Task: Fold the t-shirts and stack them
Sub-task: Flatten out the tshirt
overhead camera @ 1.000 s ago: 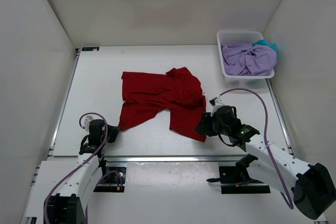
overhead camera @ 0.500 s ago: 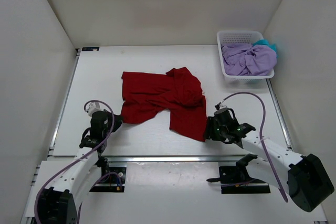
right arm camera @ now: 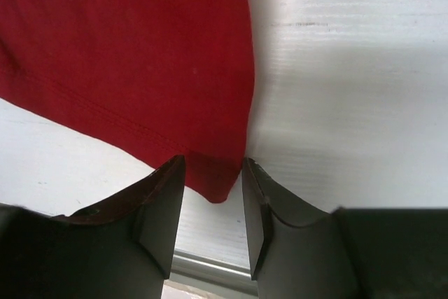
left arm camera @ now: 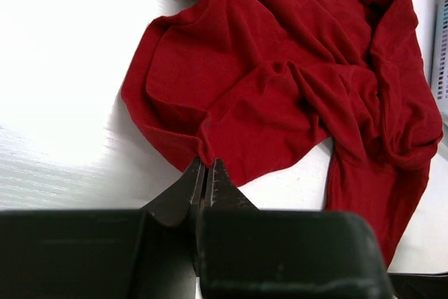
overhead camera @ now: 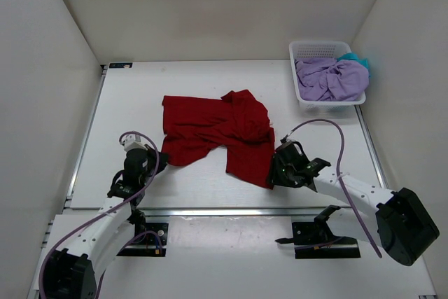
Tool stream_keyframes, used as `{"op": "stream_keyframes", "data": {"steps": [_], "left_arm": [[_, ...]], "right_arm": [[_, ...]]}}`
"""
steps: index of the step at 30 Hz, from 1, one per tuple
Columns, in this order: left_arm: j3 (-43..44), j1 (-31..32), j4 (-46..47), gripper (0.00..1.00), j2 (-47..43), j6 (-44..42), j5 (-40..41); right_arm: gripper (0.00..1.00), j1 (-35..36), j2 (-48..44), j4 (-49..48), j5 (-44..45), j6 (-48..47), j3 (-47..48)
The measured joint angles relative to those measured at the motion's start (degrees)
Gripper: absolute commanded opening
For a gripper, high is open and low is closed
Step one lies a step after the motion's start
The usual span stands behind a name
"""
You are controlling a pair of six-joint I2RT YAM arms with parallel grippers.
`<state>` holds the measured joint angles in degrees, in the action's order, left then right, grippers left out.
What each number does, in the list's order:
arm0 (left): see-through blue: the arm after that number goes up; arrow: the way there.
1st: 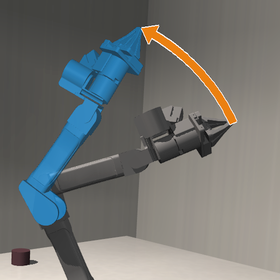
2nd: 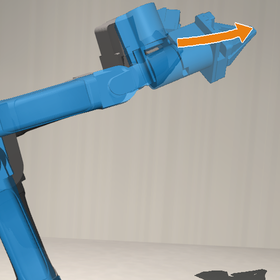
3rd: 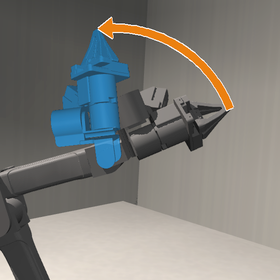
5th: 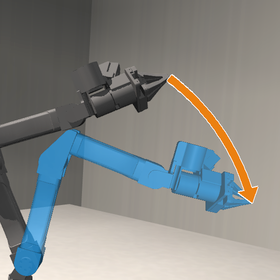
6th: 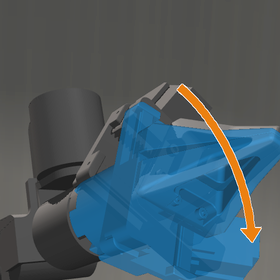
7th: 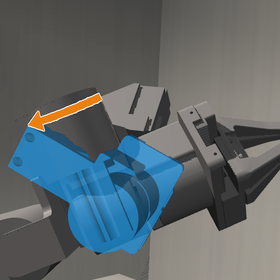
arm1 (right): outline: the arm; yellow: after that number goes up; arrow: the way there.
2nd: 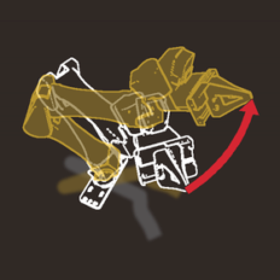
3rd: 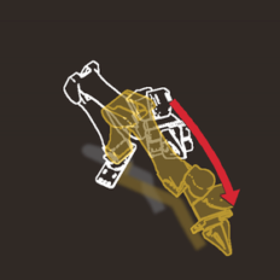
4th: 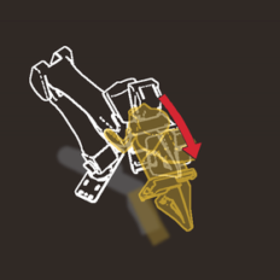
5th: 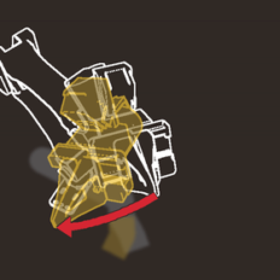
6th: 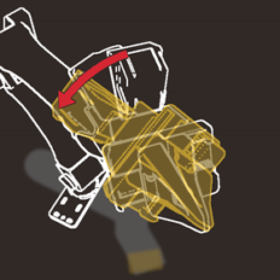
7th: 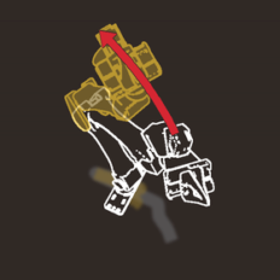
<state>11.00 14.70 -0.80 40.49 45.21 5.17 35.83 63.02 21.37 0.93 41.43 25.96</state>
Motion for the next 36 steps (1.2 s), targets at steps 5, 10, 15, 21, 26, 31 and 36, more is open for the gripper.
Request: {"op": "stream_keyframes", "data": {"steps": [5, 10, 15, 21, 26, 31, 36], "left_arm": [[0.00, 0.00, 0.00, 0.00, -0.74, -0.42, 0.02], [0.00, 0.00, 0.48, 0.00, -0.90, -0.59, -0.02], [0.00, 0.00, 1.27, 0.00, -0.83, -0.70, -0.04], [0.00, 0.00, 1.29, 0.00, -0.85, -1.03, -0.02], [0.00, -0.24, 1.27, 0.00, -0.52, -1.70, -0.02], [1.18, -0.92, 0.59, 0.00, 0.79, -2.60, -0.04], [10.71, -2.32, -3.02, 0.00, 5.81, -4.98, -1.70]], "right_arm": [[0.33, 0.85, 1.42, 3.76, 1.86, 0.42, 1.90], [0.28, 0.74, 2.47, 5.79, 3.13, 0.28, 2.71], [0.30, 1.40, 4.94, 5.75, 2.99, -0.07, 3.45], [0.16, 2.19, 7.04, 3.96, 2.05, -1.16, 4.33], [0.00, 1.92, 8.52, 1.25, 0.79, -2.08, 4.57], [0.01, 1.20, 5.22, 2.01, 0.57, -4.44, 4.24], [0.00, -2.25, -2.27, 10.62, 1.88, -9.55, 13.29]]}}
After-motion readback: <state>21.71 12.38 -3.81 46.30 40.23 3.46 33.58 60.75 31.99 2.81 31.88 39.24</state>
